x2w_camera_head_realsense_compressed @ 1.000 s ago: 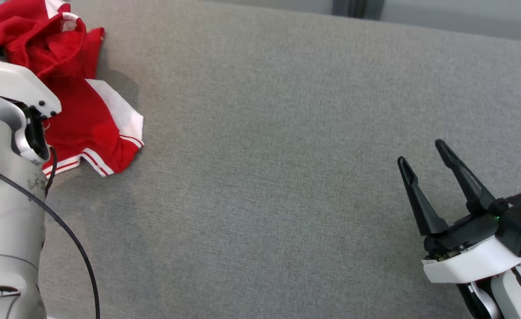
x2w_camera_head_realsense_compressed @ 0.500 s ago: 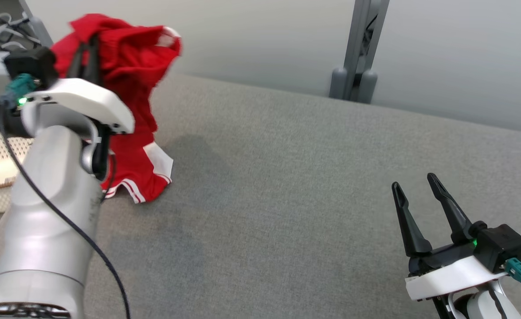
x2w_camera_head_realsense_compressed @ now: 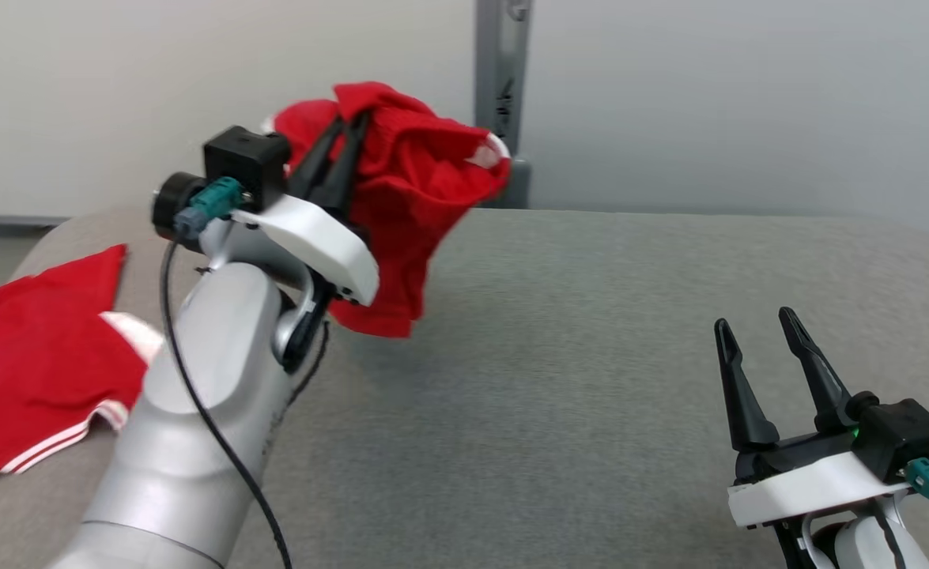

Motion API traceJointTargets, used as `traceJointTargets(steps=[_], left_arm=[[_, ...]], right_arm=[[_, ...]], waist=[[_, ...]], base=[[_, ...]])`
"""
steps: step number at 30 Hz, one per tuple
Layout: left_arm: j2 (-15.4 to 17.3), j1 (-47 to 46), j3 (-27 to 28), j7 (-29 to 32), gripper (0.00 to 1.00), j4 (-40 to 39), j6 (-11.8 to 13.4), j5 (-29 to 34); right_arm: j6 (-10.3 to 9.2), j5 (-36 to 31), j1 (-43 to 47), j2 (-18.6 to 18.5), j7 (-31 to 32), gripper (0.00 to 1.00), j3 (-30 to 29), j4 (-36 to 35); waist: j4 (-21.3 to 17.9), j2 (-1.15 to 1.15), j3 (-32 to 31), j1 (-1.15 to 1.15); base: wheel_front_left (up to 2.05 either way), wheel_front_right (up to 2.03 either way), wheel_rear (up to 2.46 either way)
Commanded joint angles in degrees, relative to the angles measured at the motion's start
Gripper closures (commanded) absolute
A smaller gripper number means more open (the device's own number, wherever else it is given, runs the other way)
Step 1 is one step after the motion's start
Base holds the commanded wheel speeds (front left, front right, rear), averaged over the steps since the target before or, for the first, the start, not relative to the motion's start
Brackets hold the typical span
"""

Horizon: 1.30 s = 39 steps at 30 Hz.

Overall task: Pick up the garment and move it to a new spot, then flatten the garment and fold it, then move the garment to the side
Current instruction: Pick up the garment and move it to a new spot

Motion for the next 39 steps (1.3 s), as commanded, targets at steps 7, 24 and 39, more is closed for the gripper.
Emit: traceJointTargets(steps=[7,24,39], left_arm=[[-0.3,2.4,-9.3,0.4,1.00,-4.2,-0.3,-4.6],[2.5,-0.6,-28.0,-2.5,1.00,6.1,-0.3,-7.6],[6.4,-4.9,-26.5,-2.6,0.00,21.0,7.5,-7.3]], right_arm=[[0.04,0.2,-1.6,0.0,-0.1,0.00,-1.8,0.1],[0.05,2.1,-3.6,0.1,-0.1,0.00,-4.1,-0.3],[0.04,1.9,-3.5,-0.2,-0.1,0.00,-3.3,0.1]], waist=[[-14.4,0.00,1.6,0.00],[-22.9,0.00,6.9,0.00],[-17.4,0.00,6.5,0.00]], base=[[0.00,0.00,0.00],[0.00,0.00,0.00],[0.00,0.00,0.00]])
